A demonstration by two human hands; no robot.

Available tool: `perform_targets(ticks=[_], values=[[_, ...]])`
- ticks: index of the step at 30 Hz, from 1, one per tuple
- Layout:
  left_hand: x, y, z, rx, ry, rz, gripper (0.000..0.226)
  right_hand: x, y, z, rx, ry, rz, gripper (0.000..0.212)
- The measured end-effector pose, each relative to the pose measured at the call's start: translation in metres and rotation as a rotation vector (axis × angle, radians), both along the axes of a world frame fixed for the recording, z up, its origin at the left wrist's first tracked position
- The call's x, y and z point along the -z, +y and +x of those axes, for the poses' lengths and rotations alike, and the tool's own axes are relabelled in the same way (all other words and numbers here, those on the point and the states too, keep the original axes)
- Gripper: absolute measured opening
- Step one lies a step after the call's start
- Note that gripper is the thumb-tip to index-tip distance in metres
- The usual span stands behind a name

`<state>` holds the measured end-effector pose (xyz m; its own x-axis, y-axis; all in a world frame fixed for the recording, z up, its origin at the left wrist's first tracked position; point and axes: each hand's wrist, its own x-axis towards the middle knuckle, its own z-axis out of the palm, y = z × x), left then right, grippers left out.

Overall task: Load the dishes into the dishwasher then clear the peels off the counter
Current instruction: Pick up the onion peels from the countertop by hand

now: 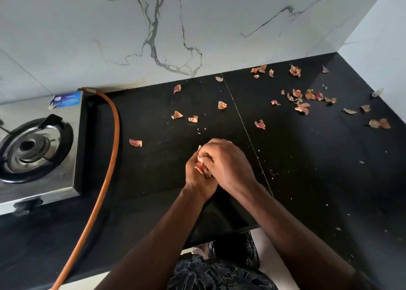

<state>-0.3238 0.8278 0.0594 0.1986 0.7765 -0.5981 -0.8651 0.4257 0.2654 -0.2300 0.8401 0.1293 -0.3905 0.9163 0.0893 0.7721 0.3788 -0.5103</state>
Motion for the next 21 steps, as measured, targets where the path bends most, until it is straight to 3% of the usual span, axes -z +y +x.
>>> perform_targets(ticks=[5, 8, 11, 15, 18, 21], values=[[-0.002, 0.000, -0.007, -0.042, 0.028, 0.004, 0.037, -0.007, 0.014, 0.009, 0.009, 0.139, 0.040, 0.016], [-0.003, -0.005, -0.014, -0.081, -0.010, 0.005, 0.042, 0.013, 0.063, 0.043, 0.212, 0.246, 0.047, 0.013], [-0.002, -0.011, -0.023, -0.103, -0.001, -0.005, 0.044, 0.048, 0.114, 0.087, 0.434, -0.059, -0.073, 0.037], [0.000, -0.015, -0.031, -0.104, -0.009, 0.005, 0.045, 0.080, 0.131, 0.114, 0.333, -0.337, -0.210, 0.054], [0.003, -0.015, -0.036, -0.103, -0.009, 0.014, 0.045, 0.090, 0.114, 0.107, 0.236, -0.406, -0.075, 0.041], [0.001, -0.015, -0.041, -0.116, -0.003, 0.017, 0.045, 0.095, 0.079, 0.084, 0.189, -0.297, 0.005, 0.023]])
